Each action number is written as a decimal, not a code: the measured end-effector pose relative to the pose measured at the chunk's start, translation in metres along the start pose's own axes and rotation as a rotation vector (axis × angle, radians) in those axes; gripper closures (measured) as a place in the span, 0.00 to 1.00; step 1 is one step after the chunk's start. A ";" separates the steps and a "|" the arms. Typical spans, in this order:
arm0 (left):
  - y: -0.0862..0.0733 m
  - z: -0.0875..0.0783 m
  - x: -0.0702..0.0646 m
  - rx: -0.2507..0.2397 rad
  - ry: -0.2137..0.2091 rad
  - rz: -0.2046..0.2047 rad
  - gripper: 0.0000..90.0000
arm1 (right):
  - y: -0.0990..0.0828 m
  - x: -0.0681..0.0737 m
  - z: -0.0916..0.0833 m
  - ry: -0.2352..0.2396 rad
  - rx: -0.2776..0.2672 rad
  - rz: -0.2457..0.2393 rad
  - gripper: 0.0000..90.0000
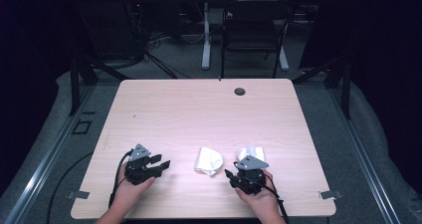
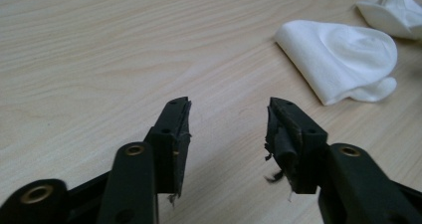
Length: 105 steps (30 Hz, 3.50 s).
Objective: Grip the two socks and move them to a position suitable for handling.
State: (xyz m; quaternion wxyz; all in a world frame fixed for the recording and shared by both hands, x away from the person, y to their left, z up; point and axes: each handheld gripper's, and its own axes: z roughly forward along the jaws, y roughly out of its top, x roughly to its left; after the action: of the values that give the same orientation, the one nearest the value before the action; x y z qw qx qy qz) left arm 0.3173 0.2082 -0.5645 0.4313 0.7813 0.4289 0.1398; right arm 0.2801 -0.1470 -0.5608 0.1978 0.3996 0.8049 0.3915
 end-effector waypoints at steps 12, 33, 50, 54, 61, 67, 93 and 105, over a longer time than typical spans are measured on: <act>-0.004 0.011 -0.013 0.031 0.020 0.051 0.52 | -0.008 -0.012 0.004 -0.006 0.018 0.055 0.66; 0.016 0.039 -0.061 0.050 -0.030 0.147 0.63 | -0.008 -0.019 -0.003 -0.010 0.010 0.113 0.72; 0.035 0.076 -0.105 0.079 -0.081 0.216 0.70 | -0.008 -0.024 -0.004 -0.012 0.004 0.135 0.72; 0.038 0.082 -0.111 0.061 -0.101 0.204 0.68 | -0.009 -0.025 -0.004 -0.013 0.006 0.138 0.72; 0.038 0.094 -0.114 0.096 -0.089 0.217 0.66 | -0.009 -0.028 -0.005 -0.014 0.000 0.149 0.72; 0.037 0.099 -0.113 0.126 -0.076 0.230 0.82 | -0.009 -0.029 -0.005 -0.010 -0.004 0.160 0.72; 0.039 0.099 -0.119 0.112 -0.124 0.209 0.69 | -0.008 -0.028 -0.004 -0.009 -0.008 0.160 0.72; 0.039 0.099 -0.118 0.117 -0.106 0.197 0.99 | -0.008 -0.028 -0.004 -0.005 -0.011 0.160 0.72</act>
State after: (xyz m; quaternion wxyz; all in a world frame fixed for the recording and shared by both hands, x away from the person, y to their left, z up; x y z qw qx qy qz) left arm 0.3273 0.0502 -0.5740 0.3911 0.8498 0.3342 0.1145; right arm 0.2906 -0.1743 -0.5645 0.1700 0.4626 0.7677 0.4095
